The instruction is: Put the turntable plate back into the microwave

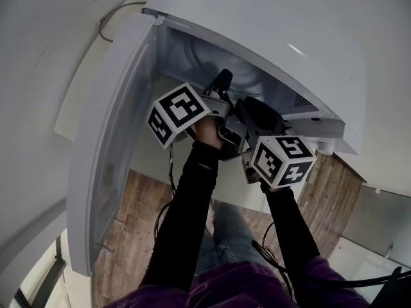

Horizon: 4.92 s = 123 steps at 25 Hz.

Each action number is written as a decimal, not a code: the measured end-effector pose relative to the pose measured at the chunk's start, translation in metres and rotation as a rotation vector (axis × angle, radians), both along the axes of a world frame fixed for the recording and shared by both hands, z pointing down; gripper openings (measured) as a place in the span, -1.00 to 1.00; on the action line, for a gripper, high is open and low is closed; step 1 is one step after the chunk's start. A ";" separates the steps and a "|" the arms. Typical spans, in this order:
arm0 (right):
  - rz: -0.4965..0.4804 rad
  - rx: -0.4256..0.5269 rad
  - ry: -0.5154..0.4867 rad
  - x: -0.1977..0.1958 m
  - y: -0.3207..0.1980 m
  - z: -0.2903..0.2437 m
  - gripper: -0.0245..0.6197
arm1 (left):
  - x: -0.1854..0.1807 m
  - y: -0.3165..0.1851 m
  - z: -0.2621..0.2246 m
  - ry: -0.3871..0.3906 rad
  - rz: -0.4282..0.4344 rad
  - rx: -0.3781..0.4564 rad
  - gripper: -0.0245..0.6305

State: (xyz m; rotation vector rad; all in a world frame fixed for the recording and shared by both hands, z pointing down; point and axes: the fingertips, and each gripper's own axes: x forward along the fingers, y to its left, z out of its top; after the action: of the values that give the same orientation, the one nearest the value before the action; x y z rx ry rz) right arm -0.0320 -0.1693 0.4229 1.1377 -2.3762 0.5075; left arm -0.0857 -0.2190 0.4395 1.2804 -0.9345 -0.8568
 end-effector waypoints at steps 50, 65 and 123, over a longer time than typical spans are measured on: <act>0.040 0.180 0.161 0.018 -0.008 -0.003 -0.64 | 0.015 0.002 0.001 0.023 0.152 -0.001 -0.87; 0.195 -0.002 -0.181 0.019 -0.010 -0.002 -0.53 | 0.016 0.003 0.001 0.052 0.169 0.009 -0.86; 0.817 -0.253 -0.861 0.080 -0.029 0.018 -0.81 | 0.025 0.057 0.026 -0.023 0.301 -0.028 -0.92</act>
State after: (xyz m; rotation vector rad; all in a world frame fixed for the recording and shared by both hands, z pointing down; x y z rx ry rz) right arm 0.0476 -0.1987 0.4406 2.0325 -2.2149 1.8152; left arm -0.0603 -0.1621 0.4659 1.3674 -0.7446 -0.5931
